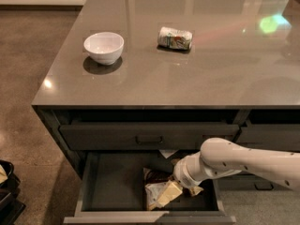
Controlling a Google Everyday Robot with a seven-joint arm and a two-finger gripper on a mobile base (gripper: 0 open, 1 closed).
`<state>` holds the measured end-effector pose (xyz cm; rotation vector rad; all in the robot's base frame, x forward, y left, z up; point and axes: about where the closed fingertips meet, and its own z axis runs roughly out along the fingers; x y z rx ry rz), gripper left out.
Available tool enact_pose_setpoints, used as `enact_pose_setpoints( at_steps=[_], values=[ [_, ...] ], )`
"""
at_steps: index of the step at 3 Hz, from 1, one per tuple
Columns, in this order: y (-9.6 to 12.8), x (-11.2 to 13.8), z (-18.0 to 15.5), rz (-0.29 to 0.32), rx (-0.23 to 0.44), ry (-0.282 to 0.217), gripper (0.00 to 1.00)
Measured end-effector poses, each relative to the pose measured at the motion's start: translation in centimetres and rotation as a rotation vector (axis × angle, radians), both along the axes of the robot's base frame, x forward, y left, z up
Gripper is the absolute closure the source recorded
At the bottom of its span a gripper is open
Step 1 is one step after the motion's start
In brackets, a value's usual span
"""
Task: Pick brown chip bag from middle drawer and place on counter
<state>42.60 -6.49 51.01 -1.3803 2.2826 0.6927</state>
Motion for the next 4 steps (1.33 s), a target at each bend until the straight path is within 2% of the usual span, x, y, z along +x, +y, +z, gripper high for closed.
enact_pose_setpoints(
  at_steps=[1,2,3,4],
  values=[
    [0.0,0.7,-3.1,-0.011,-0.023,0.013,0.0],
    [0.7,0.4,-6.6,-0.021,-0.076,0.018,0.0],
    [1.1,1.0,-6.5,-0.029,-0.072,0.001,0.19],
    [1.1,1.0,-6.5,-0.029,-0.072,0.001,0.42]
  ],
)
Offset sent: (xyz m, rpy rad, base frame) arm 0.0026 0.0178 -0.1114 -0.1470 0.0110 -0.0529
